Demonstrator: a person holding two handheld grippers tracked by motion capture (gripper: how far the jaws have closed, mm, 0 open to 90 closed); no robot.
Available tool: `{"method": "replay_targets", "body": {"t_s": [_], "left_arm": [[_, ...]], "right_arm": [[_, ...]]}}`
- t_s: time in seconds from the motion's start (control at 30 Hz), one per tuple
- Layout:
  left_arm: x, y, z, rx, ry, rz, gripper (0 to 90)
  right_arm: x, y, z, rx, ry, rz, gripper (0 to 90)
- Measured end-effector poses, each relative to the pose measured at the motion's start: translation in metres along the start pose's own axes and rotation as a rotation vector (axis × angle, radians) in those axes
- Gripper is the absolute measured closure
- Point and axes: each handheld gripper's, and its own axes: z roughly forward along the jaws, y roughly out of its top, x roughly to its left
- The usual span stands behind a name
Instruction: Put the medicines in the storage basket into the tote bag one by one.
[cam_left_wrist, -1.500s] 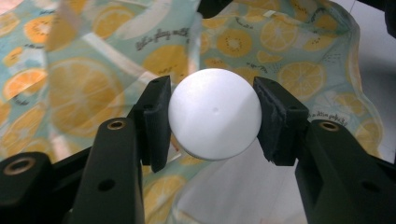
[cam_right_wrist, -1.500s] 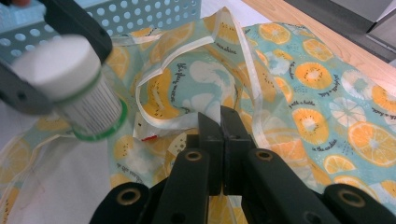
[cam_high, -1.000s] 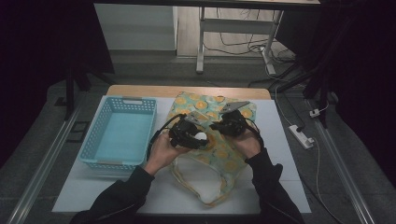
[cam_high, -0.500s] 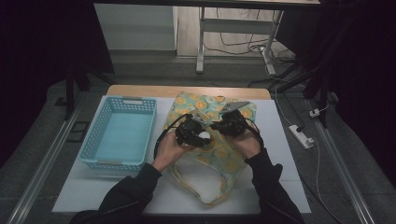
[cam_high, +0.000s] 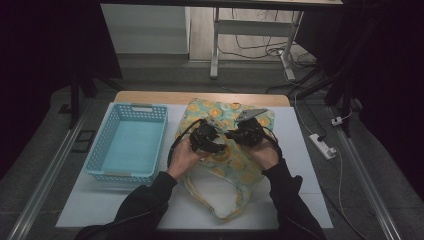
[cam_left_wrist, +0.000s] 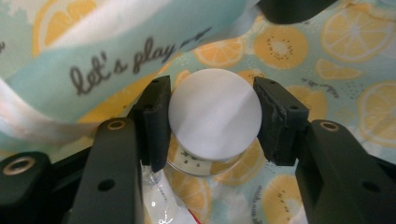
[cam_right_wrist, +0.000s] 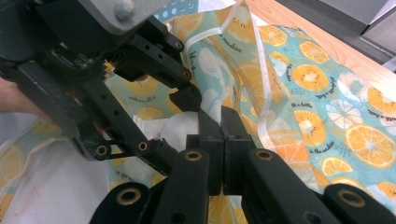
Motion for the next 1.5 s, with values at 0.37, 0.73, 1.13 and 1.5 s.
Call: {"method": "replay_targets", "body": {"t_s": [0.37, 0.73, 1.13, 1.5], "left_arm": [[0.003, -0.003, -0.006, -0.033, 0.01, 0.012, 42.7], [-0.006, -0.006, -0.025, -0.043, -0.037, 0.02, 26.7], [-0.009, -0.027, -0.04, -0.074, -0.091, -0.01, 13.2], [-0.011, -0.046, -0.048, -0.075, -0.164, 0.022, 1.6]], "right_arm": [[0.0, 0.0, -0.001, -0.001, 0.002, -0.002, 89.2], [0.001, 0.0, -0.001, -0.002, 0.004, -0.004, 89.2], [0.001, 0.0, -0.002, -0.004, 0.006, -0.004, 89.2], [0.0, 0.0, -0.002, -0.003, 0.008, -0.005, 89.2]]}}
